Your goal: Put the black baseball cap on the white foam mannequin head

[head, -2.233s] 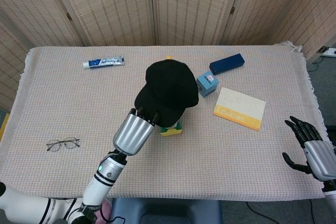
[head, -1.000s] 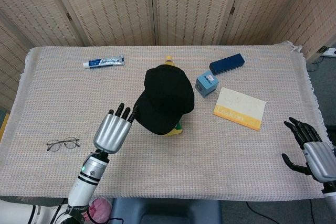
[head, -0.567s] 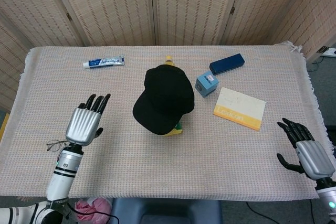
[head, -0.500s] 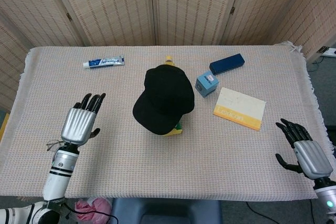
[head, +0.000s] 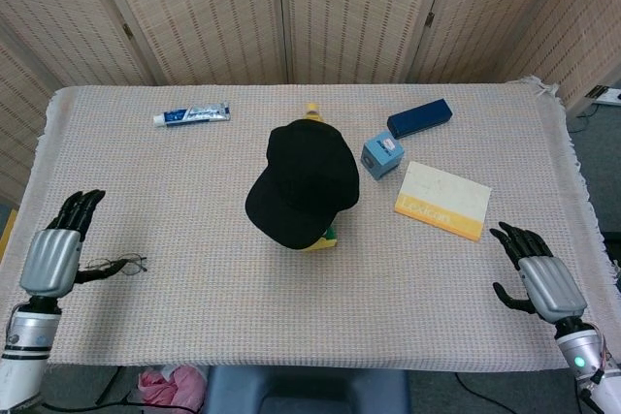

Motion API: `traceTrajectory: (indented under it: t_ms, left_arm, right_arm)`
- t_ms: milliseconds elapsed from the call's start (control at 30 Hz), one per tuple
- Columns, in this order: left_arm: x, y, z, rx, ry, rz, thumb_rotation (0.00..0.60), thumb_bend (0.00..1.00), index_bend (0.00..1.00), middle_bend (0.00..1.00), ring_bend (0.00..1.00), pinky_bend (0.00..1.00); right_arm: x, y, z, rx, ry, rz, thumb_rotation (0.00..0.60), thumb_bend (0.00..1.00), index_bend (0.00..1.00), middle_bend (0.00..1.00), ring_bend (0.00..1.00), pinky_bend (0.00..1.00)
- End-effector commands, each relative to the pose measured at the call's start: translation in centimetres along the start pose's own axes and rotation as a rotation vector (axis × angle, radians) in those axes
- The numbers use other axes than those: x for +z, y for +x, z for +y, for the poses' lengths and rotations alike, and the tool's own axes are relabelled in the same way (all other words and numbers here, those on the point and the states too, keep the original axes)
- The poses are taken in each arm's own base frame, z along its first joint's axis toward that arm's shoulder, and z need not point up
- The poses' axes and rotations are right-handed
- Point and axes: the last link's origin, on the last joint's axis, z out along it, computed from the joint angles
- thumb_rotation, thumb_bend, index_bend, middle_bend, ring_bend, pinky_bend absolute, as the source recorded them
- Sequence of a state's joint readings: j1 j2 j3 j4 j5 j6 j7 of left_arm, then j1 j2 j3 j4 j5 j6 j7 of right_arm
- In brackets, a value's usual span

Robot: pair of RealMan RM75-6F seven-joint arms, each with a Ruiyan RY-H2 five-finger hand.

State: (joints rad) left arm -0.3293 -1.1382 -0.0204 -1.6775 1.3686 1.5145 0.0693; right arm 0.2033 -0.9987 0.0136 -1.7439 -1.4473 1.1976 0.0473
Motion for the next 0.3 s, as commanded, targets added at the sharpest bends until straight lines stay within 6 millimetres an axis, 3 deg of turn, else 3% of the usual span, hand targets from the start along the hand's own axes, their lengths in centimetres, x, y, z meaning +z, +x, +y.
traceTrajectory:
  t_ms: [33, 200, 300]
  left_arm:
    - [-3.5, 0.4, -2.9, 0.012, 0.031, 0.019, 0.519, 0.11, 0.00, 0.11, 0.08, 0.37]
    - [-6.6, -0.5, -4.5, 0.004, 0.075, 0.023, 0.579, 0.11, 0.00, 0.10, 0.07, 0.35]
    - [-7.1, -0.6, -4.9, 0.016, 0.070, 0.032, 0.599, 0.11, 0.00, 0.10, 0.07, 0.34]
  right_arm:
    - [0.6, -0.6, -0.2, -0.020, -0.006, -0.014, 0.600, 0.32, 0.00, 0.00, 0.00, 0.00]
    - [1.6, -1.6, -0.5, -0.054, -0.023, -0.039, 0.600, 0.33, 0.00, 0.00, 0.00, 0.00]
    - [1.9, -1.8, -0.5, -0.063, -0.033, -0.039, 0.600, 0.33, 0.00, 0.00, 0.00, 0.00]
